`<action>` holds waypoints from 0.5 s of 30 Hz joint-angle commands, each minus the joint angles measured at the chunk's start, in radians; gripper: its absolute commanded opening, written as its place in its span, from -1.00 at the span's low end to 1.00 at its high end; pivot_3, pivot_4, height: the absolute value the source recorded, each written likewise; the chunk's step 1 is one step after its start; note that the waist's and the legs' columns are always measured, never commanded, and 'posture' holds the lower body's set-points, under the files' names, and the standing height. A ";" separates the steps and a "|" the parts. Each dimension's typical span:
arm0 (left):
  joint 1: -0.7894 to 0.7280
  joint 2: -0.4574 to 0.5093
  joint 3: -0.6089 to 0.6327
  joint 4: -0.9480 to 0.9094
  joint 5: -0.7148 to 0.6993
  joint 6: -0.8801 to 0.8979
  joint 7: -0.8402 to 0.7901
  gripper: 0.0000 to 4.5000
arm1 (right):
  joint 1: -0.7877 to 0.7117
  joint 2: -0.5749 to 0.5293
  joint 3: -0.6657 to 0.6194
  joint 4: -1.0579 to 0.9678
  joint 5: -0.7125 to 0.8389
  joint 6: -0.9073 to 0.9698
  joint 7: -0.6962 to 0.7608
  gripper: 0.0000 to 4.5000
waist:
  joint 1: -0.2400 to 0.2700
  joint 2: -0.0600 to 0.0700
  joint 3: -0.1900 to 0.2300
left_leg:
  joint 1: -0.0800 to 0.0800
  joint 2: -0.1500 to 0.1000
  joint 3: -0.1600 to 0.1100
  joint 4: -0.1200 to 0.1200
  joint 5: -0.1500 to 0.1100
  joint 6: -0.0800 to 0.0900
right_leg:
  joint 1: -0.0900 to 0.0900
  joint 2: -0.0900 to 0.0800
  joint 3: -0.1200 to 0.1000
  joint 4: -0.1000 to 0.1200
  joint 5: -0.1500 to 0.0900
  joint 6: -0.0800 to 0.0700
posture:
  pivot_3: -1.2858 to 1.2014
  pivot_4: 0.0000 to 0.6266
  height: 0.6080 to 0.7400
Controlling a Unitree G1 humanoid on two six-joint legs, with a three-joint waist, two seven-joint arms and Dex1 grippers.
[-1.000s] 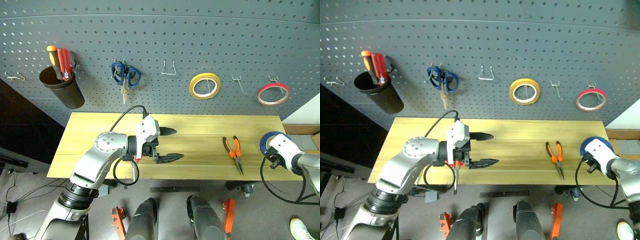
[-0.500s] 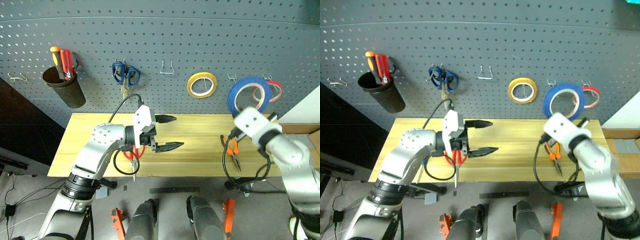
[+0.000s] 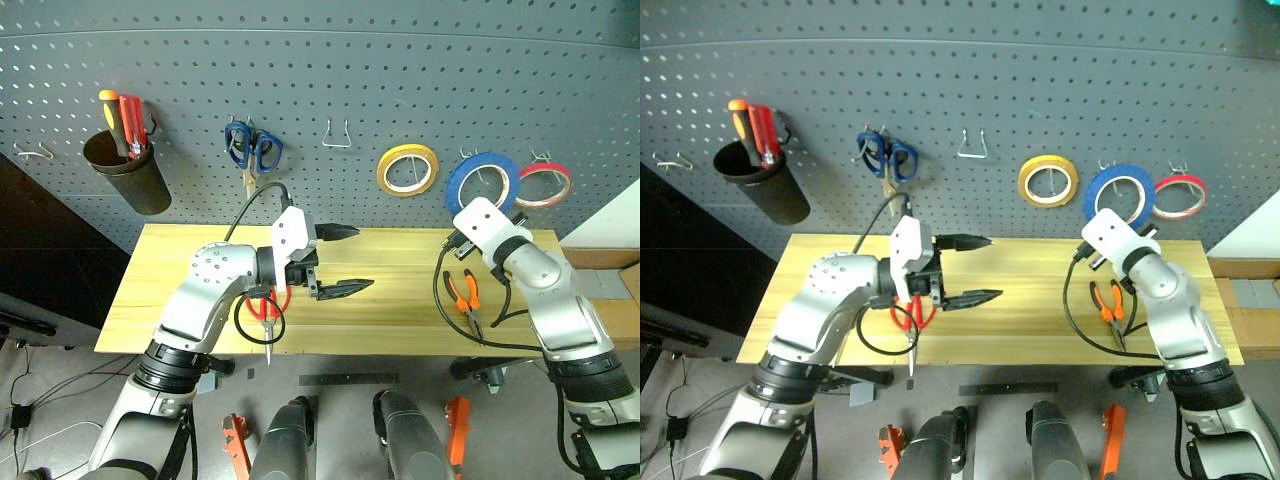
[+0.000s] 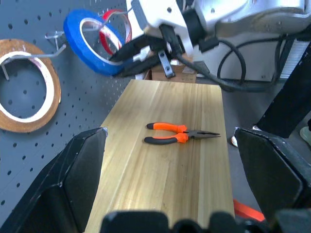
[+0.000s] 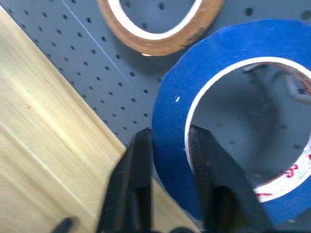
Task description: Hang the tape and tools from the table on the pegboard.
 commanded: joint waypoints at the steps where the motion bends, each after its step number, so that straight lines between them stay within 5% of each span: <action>1: -0.011 -0.004 -0.004 -0.014 0.001 -0.008 -0.004 1.00 | 0.113 0.033 -0.041 -0.140 0.027 0.042 -0.011 0.07 | 0.003 0.000 0.000 | 0.000 0.000 0.000 0.000 0.000 0.000 | 0.000 0.000 0.000 0.000 0.000 0.000 | -0.10 -0.29 1.00; 7: 0.002 0.039 -0.037 0.046 0.082 -0.092 -0.045 1.00 | 0.241 0.237 -0.169 -0.262 0.110 0.373 -0.094 0.98 | 0.000 0.002 -0.003 | 0.000 0.000 -0.001 0.001 0.000 0.000 | 0.000 0.000 0.000 0.001 0.000 0.000 | -0.11 -0.31 1.00; 15: -0.038 0.066 -0.029 0.160 0.126 -0.182 -0.090 1.00 | 0.003 0.341 -0.251 0.006 0.144 0.704 -0.195 0.99 | -0.010 0.002 -0.004 | 0.007 0.001 0.005 0.000 0.003 0.001 | 0.001 0.002 0.008 0.002 0.003 -0.002 | -0.11 -0.29 1.00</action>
